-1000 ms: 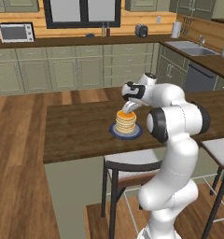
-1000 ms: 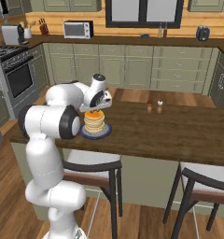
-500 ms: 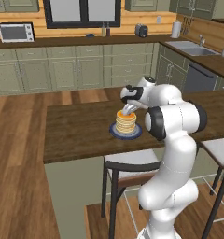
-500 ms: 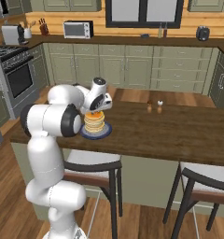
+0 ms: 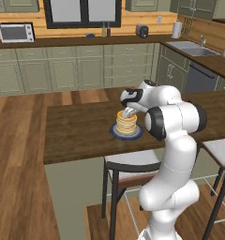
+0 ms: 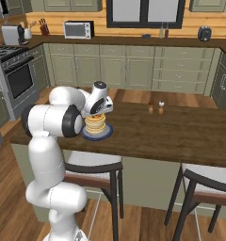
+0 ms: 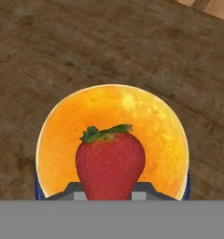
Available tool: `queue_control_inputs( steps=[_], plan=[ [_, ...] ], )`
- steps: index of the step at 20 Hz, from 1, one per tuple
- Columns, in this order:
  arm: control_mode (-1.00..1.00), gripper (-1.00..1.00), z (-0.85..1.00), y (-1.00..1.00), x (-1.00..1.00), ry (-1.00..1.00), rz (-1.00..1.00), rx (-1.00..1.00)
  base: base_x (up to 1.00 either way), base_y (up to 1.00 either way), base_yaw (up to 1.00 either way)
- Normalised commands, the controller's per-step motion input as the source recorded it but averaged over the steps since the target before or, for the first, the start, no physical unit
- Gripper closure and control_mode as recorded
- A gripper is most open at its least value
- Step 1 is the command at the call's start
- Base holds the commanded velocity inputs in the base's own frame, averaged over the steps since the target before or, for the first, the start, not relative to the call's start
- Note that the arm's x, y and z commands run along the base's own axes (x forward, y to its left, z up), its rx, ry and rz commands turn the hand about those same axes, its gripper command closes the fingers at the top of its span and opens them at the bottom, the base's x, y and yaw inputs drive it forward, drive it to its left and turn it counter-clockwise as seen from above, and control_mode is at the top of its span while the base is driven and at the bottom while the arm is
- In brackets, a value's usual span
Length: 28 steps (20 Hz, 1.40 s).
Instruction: Take the strawberry from the fridge and place it on top of the pancake, located on the dining counter.
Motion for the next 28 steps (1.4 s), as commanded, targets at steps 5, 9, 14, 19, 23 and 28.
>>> queue_control_inputs(
  steps=[5, 9, 14, 19, 23, 28],
  plan=[
    [-1.00, 1.00, 0.00, 0.00, 0.02, 0.00, 0.00, 0.00, 0.00, 0.00, 0.00],
    [-1.00, 1.00, 0.00, 0.00, 0.22, 0.00, 0.00, 0.00, 0.00, 0.00, 0.00],
    [-1.00, 1.00, 0.00, 0.02, 0.18, 0.00, 0.00, 0.00, 0.00, 0.00, 0.00],
    [-1.00, 1.00, 0.00, 0.00, 0.00, 0.00, 0.00, 0.00, 0.00, 0.00, 0.00],
    [-1.00, 1.00, 0.00, 0.01, 0.00, 0.00, 0.00, 0.00, 0.00, 0.00, 0.00],
    [-1.00, 1.00, -0.10, 0.08, 0.00, 0.02, 0.00, 0.00, 0.00, 0.00, 0.00]
  ],
)
